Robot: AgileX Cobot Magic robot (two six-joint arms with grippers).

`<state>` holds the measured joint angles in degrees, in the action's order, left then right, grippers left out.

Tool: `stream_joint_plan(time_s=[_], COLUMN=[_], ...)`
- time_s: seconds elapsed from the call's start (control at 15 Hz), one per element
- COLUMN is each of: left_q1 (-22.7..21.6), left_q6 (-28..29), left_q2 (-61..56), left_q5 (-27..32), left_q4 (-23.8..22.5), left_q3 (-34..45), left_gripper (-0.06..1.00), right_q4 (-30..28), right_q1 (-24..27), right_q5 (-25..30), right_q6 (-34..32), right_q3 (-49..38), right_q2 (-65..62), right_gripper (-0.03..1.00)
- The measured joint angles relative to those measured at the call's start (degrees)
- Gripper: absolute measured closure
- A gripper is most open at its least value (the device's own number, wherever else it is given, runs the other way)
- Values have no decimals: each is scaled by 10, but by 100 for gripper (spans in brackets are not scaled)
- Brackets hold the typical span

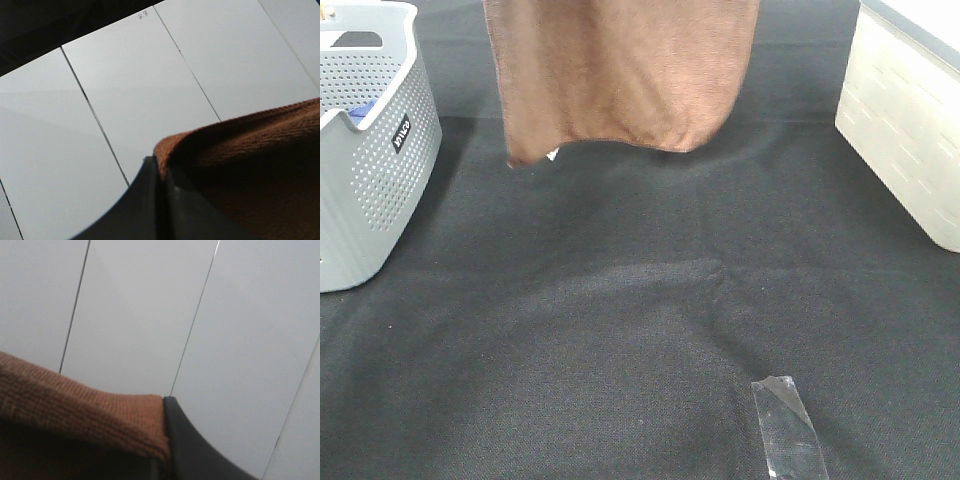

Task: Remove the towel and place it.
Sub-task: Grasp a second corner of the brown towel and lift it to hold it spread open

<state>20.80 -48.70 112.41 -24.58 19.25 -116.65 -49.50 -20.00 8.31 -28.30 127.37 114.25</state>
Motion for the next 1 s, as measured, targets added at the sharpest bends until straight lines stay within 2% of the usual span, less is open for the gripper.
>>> stream_joint_plan(time_s=[0.07,0.27,0.47,0.53,0.73,0.87,1.0], left_q1=[-4,-33,-57,-62,-68,-68,-68], left_q6=[26,191,330,357,407,414,414], left_q2=[6,44,104,132,222,269,274], left_q5=[-9,-56,-60,-60,-55,-11,3], left_q4=[-15,-129,-218,-237,-254,-257,-258], left_q3=[0,-6,-83,-121,-261,-338,-351], left_gripper=[94,94,94,94,94,94,94], right_q4=[-1,-2,1,7,41,68,71], right_q1=[0,6,22,29,49,60,61], right_q5=[-11,-41,-60,-72,-124,-143,-145], right_q6=[0,-1,-6,-9,-10,-10,-10], right_q3=[0,1,30,39,72,82,85], right_q2=[11,40,66,72,91,98,99], right_gripper=[96,96,96,96,96,96,96])
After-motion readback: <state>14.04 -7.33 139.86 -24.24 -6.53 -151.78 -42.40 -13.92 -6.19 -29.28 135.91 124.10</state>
